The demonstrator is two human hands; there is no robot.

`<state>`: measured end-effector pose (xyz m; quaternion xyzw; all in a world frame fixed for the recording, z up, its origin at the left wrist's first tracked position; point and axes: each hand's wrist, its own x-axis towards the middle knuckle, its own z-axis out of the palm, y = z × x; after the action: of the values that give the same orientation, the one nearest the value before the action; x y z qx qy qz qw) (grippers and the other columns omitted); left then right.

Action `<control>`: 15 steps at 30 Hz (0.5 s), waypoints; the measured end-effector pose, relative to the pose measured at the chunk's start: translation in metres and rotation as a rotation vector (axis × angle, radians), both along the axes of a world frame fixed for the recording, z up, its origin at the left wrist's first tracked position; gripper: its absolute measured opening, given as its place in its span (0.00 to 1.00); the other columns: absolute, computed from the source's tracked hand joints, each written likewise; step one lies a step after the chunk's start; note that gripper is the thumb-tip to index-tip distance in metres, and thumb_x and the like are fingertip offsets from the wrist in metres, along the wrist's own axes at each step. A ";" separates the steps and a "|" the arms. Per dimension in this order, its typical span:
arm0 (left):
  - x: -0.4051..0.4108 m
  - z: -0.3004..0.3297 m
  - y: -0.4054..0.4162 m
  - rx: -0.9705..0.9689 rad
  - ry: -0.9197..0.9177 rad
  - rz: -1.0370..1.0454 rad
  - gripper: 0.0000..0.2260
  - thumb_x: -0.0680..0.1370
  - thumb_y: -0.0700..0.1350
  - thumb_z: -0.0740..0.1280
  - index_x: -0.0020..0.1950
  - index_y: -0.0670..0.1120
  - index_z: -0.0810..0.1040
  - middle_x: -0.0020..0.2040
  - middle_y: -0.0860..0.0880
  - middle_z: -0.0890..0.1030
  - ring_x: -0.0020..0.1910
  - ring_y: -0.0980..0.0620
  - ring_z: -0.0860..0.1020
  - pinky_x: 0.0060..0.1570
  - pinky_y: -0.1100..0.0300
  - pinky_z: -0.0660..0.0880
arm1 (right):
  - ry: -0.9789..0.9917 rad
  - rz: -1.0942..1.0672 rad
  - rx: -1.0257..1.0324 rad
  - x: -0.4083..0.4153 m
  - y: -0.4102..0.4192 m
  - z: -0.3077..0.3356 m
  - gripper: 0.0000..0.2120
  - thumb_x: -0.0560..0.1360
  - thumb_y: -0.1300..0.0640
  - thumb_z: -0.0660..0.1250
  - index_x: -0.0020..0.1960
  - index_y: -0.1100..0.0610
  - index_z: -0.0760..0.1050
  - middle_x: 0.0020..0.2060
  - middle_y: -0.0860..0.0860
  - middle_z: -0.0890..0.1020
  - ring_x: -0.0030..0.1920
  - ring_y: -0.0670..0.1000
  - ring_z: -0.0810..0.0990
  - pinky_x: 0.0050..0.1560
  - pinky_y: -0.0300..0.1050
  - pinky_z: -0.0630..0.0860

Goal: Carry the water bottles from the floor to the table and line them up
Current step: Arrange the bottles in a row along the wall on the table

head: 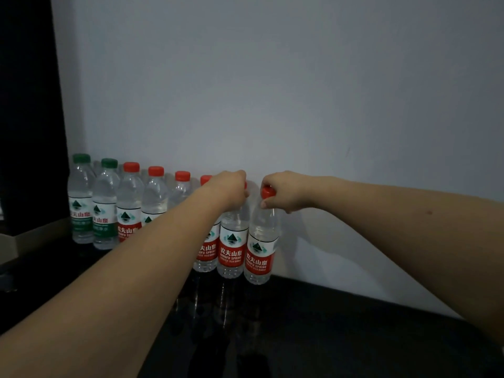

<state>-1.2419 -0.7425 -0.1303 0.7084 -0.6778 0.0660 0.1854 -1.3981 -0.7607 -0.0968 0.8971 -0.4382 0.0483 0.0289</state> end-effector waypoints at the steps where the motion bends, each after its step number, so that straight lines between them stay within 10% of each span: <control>1: 0.001 -0.001 0.000 -0.008 0.006 -0.006 0.11 0.82 0.48 0.63 0.61 0.44 0.71 0.54 0.43 0.77 0.46 0.46 0.73 0.43 0.54 0.68 | 0.000 -0.009 0.004 0.001 0.000 0.000 0.15 0.76 0.49 0.68 0.55 0.57 0.71 0.49 0.56 0.79 0.28 0.49 0.78 0.32 0.42 0.74; 15: 0.006 -0.011 -0.006 -0.062 0.041 -0.028 0.12 0.82 0.48 0.63 0.62 0.44 0.70 0.51 0.44 0.76 0.46 0.47 0.75 0.42 0.54 0.71 | -0.047 -0.107 0.028 0.010 -0.005 -0.005 0.13 0.78 0.52 0.65 0.58 0.58 0.70 0.49 0.58 0.81 0.33 0.53 0.79 0.39 0.47 0.78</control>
<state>-1.2361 -0.7485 -0.1416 0.6941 -0.6811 0.0699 0.2223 -1.3877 -0.7660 -0.1017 0.8713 -0.4867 0.0617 0.0087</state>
